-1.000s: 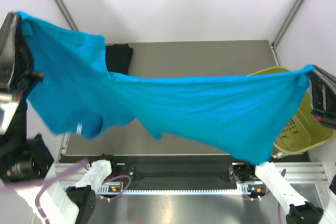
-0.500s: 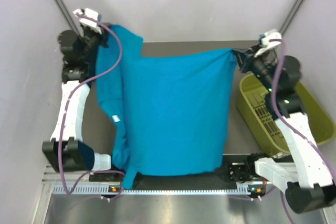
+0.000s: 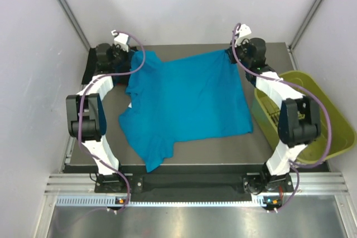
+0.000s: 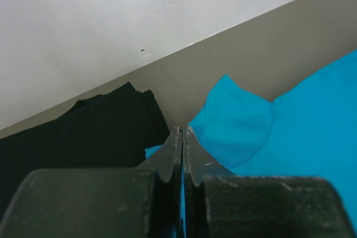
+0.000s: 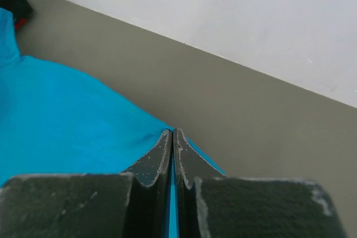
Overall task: Fold and stack the t-shirts
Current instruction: Flatten the tshirt out
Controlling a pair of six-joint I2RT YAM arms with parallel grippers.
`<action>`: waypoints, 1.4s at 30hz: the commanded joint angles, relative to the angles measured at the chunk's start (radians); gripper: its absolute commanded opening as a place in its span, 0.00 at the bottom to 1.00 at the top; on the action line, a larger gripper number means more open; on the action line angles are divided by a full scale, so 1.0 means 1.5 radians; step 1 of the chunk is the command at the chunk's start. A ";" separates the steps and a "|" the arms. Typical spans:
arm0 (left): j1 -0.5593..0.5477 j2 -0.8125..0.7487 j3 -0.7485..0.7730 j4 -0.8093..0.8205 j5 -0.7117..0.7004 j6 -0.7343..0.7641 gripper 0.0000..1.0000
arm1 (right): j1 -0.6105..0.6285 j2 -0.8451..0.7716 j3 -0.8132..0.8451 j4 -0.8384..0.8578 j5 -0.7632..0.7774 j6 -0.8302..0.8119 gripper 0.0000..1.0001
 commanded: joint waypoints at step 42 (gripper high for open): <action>-0.107 -0.347 -0.034 -0.314 -0.261 0.124 0.00 | -0.012 -0.093 -0.016 0.012 0.154 -0.097 0.00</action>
